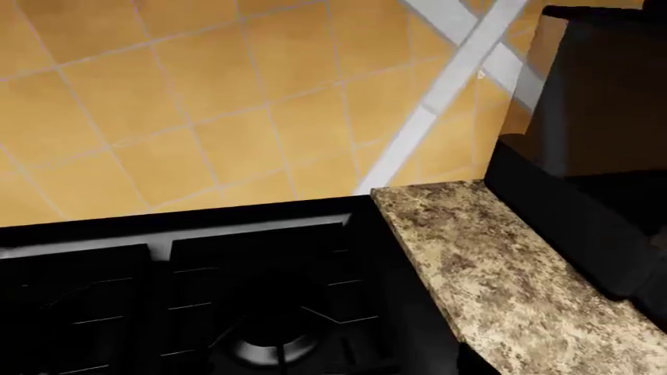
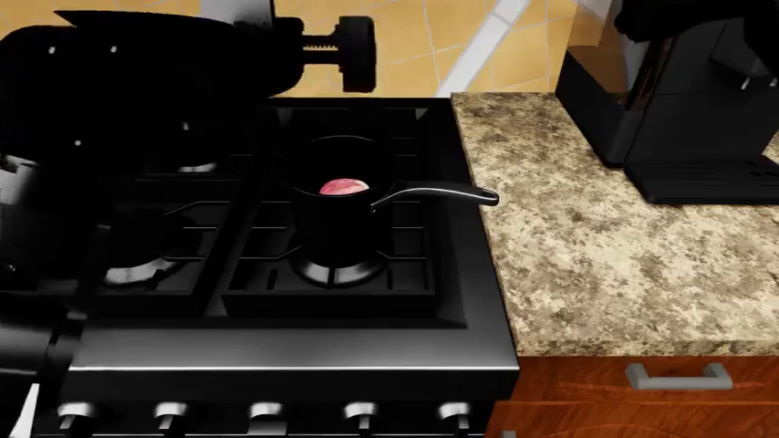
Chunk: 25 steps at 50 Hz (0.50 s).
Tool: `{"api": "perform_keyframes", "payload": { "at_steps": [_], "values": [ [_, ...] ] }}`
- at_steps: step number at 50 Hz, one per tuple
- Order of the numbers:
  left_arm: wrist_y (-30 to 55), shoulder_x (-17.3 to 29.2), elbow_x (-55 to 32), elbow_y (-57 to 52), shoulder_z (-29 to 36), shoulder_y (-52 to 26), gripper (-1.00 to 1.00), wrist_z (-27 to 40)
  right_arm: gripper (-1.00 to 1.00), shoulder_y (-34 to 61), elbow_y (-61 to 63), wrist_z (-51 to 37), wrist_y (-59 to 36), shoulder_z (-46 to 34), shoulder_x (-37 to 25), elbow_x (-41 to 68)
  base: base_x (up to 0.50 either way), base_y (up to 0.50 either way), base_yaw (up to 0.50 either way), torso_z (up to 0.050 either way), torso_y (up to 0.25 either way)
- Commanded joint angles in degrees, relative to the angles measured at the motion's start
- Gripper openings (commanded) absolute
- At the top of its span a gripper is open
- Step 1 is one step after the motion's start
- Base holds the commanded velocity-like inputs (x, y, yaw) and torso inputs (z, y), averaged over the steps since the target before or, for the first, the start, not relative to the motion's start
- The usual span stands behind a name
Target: Frozen meat rests on a plate on the counter. Retrieve the meat and place it in a pot on a burner. Then turn the burner on.
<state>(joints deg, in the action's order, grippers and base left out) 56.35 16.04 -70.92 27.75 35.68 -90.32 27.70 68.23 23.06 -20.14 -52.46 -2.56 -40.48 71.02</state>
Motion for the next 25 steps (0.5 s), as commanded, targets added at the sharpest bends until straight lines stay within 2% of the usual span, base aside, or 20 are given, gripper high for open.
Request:
{"api": "perform_keyframes", "payload": {
  "at_steps": [1,6,15,25],
  "values": [
    [-4.1,7.6,-4.08,-22.32,-7.93,1.35,1.0,7.23,1.0,0.73,0.45,-1.23,-0.52,0.03,0.08,1.01,0.0,0.0,0.0,0.0,0.0],
    [-4.98,10.17,-5.02,-29.68,-10.05,1.72,1.0,9.22,1.0,0.68,0.67,-1.62,-0.64,0.11,0.02,1.42,0.0,0.0,0.0,0.0,0.0],
    [-6.18,12.24,-7.52,-35.12,-12.85,3.26,1.0,10.35,1.0,0.68,0.66,-1.71,-0.52,-0.49,0.32,0.97,-0.04,0.0,0.0,0.0,0.0],
    [-5.96,13.27,-9.19,-37.71,-13.72,3.88,1.0,11.42,1.0,0.77,0.74,-2.08,-0.46,-0.82,0.6,1.0,-0.49,0.22,0.0,0.0,0.0]
  ]
}}
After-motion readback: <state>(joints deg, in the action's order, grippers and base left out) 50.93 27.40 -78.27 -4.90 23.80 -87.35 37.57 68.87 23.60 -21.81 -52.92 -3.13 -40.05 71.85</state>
